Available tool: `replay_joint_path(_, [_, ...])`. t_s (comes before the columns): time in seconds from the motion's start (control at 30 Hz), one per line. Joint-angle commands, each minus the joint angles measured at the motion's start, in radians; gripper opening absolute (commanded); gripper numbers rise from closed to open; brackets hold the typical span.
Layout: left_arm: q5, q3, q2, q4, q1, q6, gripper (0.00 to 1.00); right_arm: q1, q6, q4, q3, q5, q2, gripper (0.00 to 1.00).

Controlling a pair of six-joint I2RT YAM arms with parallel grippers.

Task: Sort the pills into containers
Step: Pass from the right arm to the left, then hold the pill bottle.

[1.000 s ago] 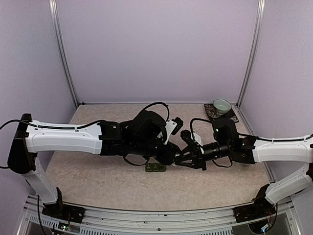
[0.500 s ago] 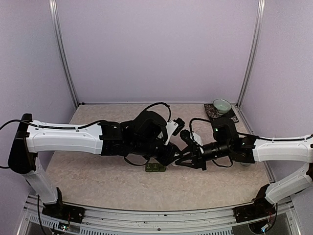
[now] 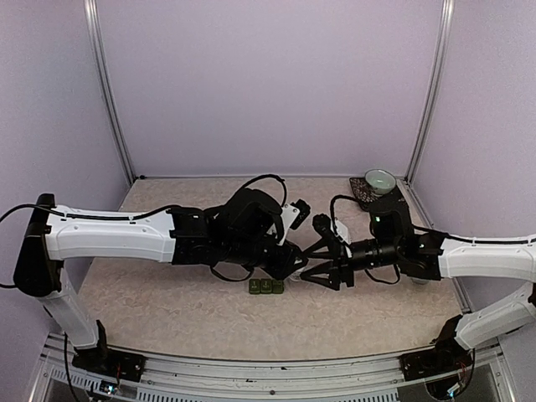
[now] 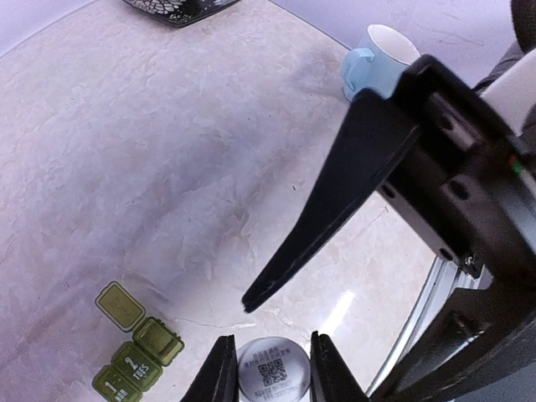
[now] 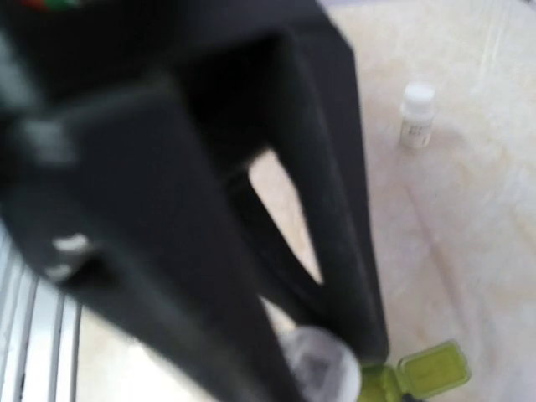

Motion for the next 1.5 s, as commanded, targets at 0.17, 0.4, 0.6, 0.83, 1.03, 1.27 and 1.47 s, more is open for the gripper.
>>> replay_joint_path(0.17, [0.045, -0.159, -0.197, 0.23, 0.025, 0.002, 0.12, 0.005, 0.06, 0.228, -0.137, -0.029, -0.136, 0.69])
replay_joint_path(0.4, [0.169, -0.27, -0.315, 0.434, 0.024, 0.018, 0.12, 0.002, 0.29, 0.694, -0.27, -0.162, -0.103, 0.7])
replay_joint_path(0.6, [0.237, -0.298, -0.334, 0.522, 0.01, 0.025, 0.12, 0.004, 0.534, 1.119, -0.271, -0.296, 0.045, 0.7])
replay_joint_path(0.83, [0.257, -0.298, -0.33, 0.543, 0.002, 0.026, 0.11, 0.005, 0.682, 1.29, -0.237, -0.328, 0.145, 0.67])
replay_joint_path(1.03, [0.276, -0.303, -0.319, 0.566, -0.005, 0.025, 0.12, 0.005, 0.736, 1.339, -0.217, -0.3, 0.173, 0.63])
replay_joint_path(1.27, [0.277, -0.306, -0.31, 0.574, -0.012, 0.023, 0.12, 0.005, 0.777, 1.351, -0.184, -0.311, 0.21, 0.55])
replay_joint_path(1.47, [0.272, -0.319, -0.317, 0.582, -0.012, 0.022, 0.12, 0.007, 0.813, 1.37, -0.159, -0.336, 0.244, 0.45])
